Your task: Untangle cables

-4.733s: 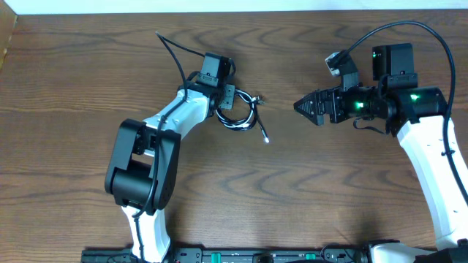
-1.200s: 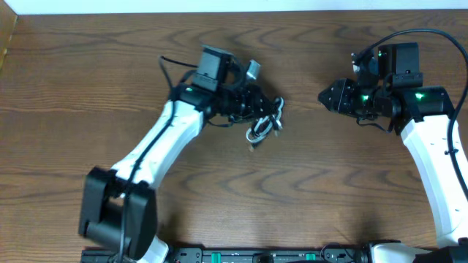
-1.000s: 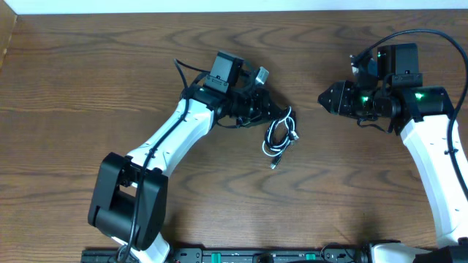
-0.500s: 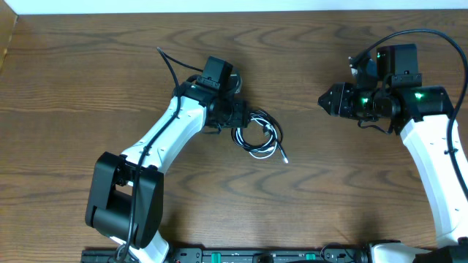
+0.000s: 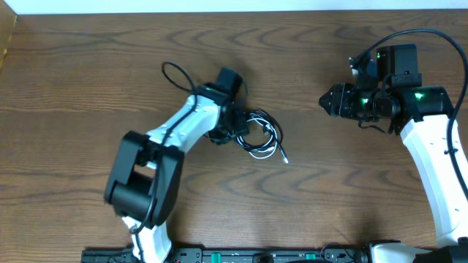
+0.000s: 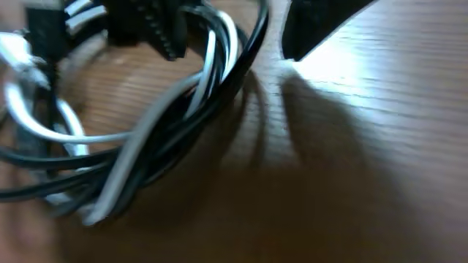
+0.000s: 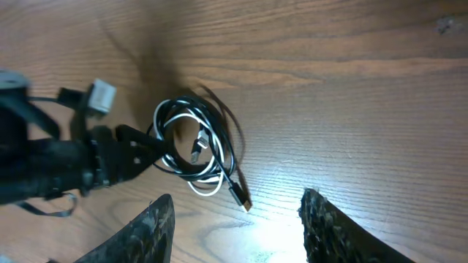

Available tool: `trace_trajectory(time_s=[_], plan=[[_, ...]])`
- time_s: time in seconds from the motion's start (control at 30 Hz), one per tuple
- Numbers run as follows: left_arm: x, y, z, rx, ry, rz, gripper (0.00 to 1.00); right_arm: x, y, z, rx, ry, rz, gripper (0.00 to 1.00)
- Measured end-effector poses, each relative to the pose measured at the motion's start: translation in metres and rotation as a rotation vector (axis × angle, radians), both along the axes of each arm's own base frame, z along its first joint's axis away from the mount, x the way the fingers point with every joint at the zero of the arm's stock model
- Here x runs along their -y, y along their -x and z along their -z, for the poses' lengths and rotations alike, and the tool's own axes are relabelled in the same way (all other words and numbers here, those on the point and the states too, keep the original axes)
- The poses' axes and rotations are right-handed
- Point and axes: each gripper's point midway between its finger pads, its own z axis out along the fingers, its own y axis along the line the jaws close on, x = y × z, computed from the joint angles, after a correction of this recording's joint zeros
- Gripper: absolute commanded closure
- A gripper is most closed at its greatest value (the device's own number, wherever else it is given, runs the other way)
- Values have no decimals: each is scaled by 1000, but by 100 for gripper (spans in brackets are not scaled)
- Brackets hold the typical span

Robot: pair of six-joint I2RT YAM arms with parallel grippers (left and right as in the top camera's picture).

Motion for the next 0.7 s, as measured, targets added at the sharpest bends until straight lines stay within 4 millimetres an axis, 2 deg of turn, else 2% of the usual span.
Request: trace_trajectory(time_s=[0.07, 0.2, 0.27, 0.47, 0.57, 0.67, 0.7], plan=[[7, 8, 11, -35, -12, -9, 66, 0, 0, 0, 0, 3, 1, 47], [19, 12, 12, -36, -10, -16, 69, 1, 0, 1, 1, 7, 1, 46], [19, 12, 12, -36, -19, -37, 93, 1, 0, 1, 5, 12, -4, 46], [29, 6, 13, 9, -24, -39, 93, 2, -1, 1, 6, 18, -5, 47], [45, -4, 9, 60, 56, 26, 93, 2, -1, 1, 16, 27, -25, 47], [49, -7, 1, 62, 120, 53, 93, -1, 0, 1, 31, 36, -60, 48], [49, -10, -6, 71, 145, 52, 92, -5, 0, 0, 37, 35, -78, 51]])
